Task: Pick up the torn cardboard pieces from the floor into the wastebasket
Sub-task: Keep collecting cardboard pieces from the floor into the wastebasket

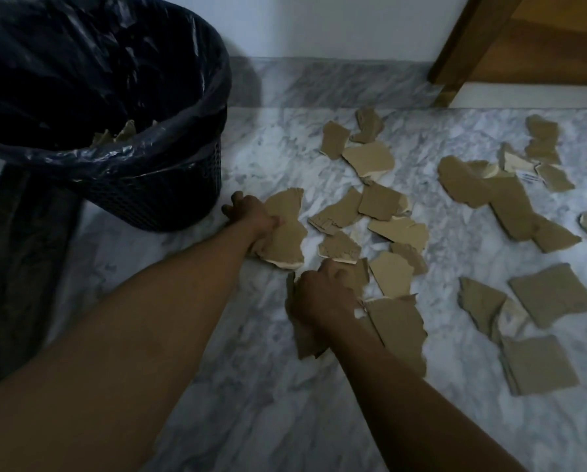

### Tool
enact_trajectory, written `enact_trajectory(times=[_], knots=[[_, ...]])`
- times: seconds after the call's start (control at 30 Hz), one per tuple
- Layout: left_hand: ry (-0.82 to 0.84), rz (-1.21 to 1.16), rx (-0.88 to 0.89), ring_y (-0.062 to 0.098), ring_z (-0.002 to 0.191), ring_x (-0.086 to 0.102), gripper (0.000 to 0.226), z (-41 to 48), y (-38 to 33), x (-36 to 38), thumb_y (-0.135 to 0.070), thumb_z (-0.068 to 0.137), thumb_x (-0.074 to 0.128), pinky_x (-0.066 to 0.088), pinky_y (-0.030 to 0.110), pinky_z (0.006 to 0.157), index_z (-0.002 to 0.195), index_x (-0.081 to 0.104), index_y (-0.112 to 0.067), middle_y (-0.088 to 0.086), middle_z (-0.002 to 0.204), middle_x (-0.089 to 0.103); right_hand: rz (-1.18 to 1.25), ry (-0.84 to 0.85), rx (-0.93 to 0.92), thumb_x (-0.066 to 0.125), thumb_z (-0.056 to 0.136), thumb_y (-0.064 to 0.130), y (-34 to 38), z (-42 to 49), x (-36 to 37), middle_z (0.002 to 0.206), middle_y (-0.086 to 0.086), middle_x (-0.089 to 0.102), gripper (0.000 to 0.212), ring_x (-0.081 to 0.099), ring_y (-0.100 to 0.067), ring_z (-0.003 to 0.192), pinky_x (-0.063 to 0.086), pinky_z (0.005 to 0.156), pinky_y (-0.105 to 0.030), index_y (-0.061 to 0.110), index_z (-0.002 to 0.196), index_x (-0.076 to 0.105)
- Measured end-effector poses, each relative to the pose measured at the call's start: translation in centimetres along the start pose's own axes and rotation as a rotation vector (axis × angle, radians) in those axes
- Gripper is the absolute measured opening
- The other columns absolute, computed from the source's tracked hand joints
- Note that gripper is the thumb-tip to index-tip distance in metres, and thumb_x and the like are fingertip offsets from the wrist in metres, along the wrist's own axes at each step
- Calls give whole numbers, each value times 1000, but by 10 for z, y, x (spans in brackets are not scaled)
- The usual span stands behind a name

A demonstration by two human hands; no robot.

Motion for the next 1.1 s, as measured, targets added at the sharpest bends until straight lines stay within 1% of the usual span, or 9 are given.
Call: enact_trajectory(times=[0.23,0.4,0.57,0.63,0.77,0.83,0.93,1.0,1.1], knots=[[-4,-278,31,30,114,57,75,-4,6,1,-31,70,86,53,34,90,131,50,-5,17,134,53,37,90,-22,50,90,40,5,20,11,123,-14,49,27,36,-41,127,40,99,-50,17,100,58],[-11,-311,47,31,127,48,93,-13,29,-7,-24,74,84,46,36,100,149,30,-16,12,147,40,33,114,25,64,85,35,2,15,-4,139,-8,40,42,36,-37,131,40,89,-48,19,123,58],[-15,-259,11,35,123,53,70,-26,46,-22,-21,83,76,49,36,95,141,44,-1,18,142,49,-45,197,-8,74,65,52,17,3,-8,121,-18,48,51,44,-41,115,44,95,-48,19,100,57],[0,-260,6,37,129,47,72,-28,52,-23,-20,86,73,46,39,99,145,38,-1,18,148,42,1,104,26,81,65,50,19,-6,-11,123,-17,45,62,47,-39,112,47,92,-48,16,111,54],[-30,-205,58,38,134,41,75,-35,57,-21,-24,87,72,42,42,104,148,33,-5,18,152,35,346,-283,149,72,81,38,12,-26,-22,146,-19,29,76,34,-43,131,42,102,-54,22,144,33],[-44,-177,75,39,130,44,73,-44,55,-19,-26,87,73,44,43,99,146,36,-6,18,148,39,517,-345,146,65,86,31,1,-31,-17,148,-22,34,80,33,-42,137,39,107,-54,16,152,22],[-39,-132,137,38,125,48,69,-56,47,-16,-28,87,72,46,43,94,144,39,-7,17,144,44,698,-174,133,67,87,24,-19,-48,-23,121,-23,60,58,57,-39,118,42,106,-44,-8,133,51],[-27,-114,178,37,125,48,68,-62,39,-15,-28,88,72,46,41,94,143,40,-7,17,144,45,774,-91,187,75,85,21,-38,-55,-39,101,-13,68,37,65,-30,102,52,88,-38,-6,109,66],[4,-195,203,36,129,46,71,-73,26,-18,-27,88,72,44,40,98,145,38,-5,17,146,43,1120,33,413,83,79,18,-80,-65,-57,102,-13,69,43,67,-31,98,58,83,-42,-2,112,66]])
Point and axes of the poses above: each hand's wrist, its own z-axis towards the middle knuckle, its own x-axis out of the palm, y = z × x, the point moved 7 cm from there along z, towards the middle knuckle
